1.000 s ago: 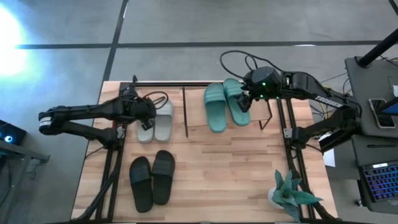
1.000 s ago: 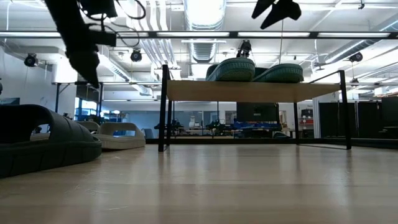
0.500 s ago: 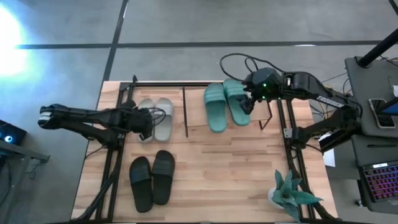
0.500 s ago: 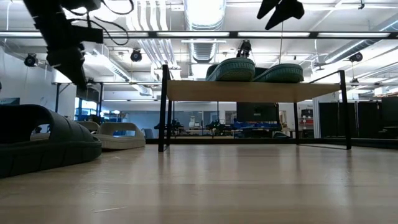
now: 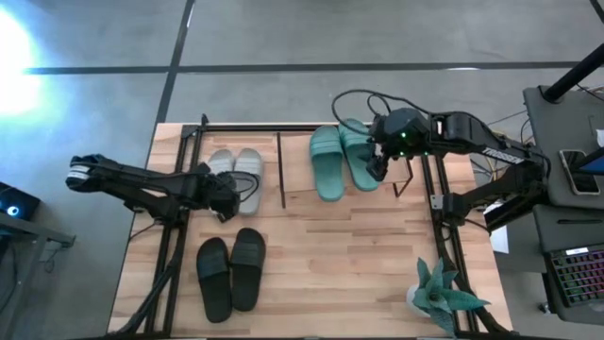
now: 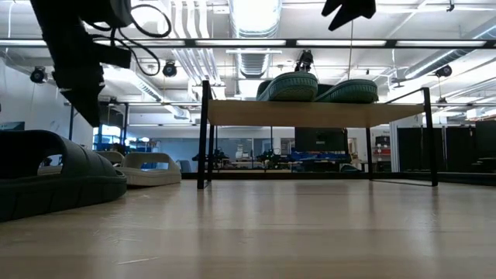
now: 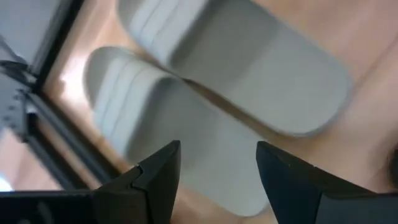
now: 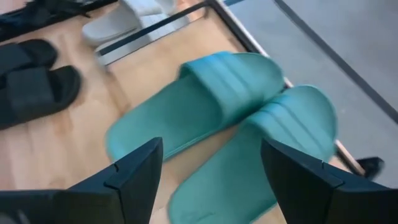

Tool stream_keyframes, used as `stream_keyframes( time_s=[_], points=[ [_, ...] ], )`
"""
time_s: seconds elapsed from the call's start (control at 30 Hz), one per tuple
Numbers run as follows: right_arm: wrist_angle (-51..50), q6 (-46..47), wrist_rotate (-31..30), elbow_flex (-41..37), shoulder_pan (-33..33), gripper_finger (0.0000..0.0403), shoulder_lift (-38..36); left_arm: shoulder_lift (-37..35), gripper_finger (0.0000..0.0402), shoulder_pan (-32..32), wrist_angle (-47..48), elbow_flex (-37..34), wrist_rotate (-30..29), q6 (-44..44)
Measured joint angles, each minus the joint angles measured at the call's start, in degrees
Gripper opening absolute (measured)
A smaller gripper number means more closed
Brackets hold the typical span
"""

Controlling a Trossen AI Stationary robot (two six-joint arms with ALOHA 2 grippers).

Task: Pick and place slides into the shelf
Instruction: Put the left gray slide under the shelf

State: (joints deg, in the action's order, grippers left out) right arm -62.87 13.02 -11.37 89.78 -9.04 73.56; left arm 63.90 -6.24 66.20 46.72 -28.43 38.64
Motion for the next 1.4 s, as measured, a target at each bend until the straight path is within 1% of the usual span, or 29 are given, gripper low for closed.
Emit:
stream_keyframes(
  time_s=[0.07,0.2,0.27,0.3,0.4,0.5,0.6,0.8,0.97,1.03,1.13,1.4],
  points=[
    [-0.03,-0.03,0.14,0.0,1.38,0.0263,0.0,0.87,0.0196,-0.31,-0.68,0.15,-0.23,0.82],
    [-0.07,-0.22,-0.05,0.0,3.59,0.0263,0.0,3.92,0.0196,-0.1,0.0,-0.59,-4.06,1.54],
    [-0.18,-0.24,-0.12,0.0,4.19,0.0263,0.0,6.52,0.0196,0.19,0.04,-0.59,-3.75,1.52],
    [-0.32,-0.22,-0.16,0.0,4.44,0.0263,0.0,8.08,0.0196,0.43,0.37,-0.59,-2.7,1.5],
    [-1.18,-0.22,-0.24,0.0,4.81,0.0263,0.0,14.0,0.0196,1.89,3.95,-0.12,-0.58,1.53],
    [-1.9,0.0,-0.3,0.0,4.79,0.0263,0.0,19.82,0.0196,3.67,9.03,1.38,-2.2,1.59],
    [-1.82,0.0,-0.57,0.0,4.79,0.0263,0.0,22.76,0.0196,5.83,11.37,2.56,-4.21,1.56],
    [-1.59,1.4,-0.9,0.0,4.63,0.0262,0.0,21.24,0.0196,9.57,8.25,2.5,-4.22,-1.8],
    [-1.47,4.64,-2.26,0.0,4.63,0.0263,0.0,18.63,0.0196,13.31,4.75,1.68,-6.48,-8.1],
    [-1.44,6.16,-2.28,0.0,4.59,0.0263,0.0,17.57,0.0196,15.38,1.66,1.06,-5.06,-13.23],
    [-1.4,7.93,-2.28,0.0,4.61,0.0263,0.02,16.44,0.0196,18.61,-1.58,0.13,-0.48,-21.26],
    [-1.4,13.11,-2.3,0.0,4.43,0.0263,0.02,14.67,0.0196,22.04,-1.83,-0.12,-0.31,-29.2]
  ],
)
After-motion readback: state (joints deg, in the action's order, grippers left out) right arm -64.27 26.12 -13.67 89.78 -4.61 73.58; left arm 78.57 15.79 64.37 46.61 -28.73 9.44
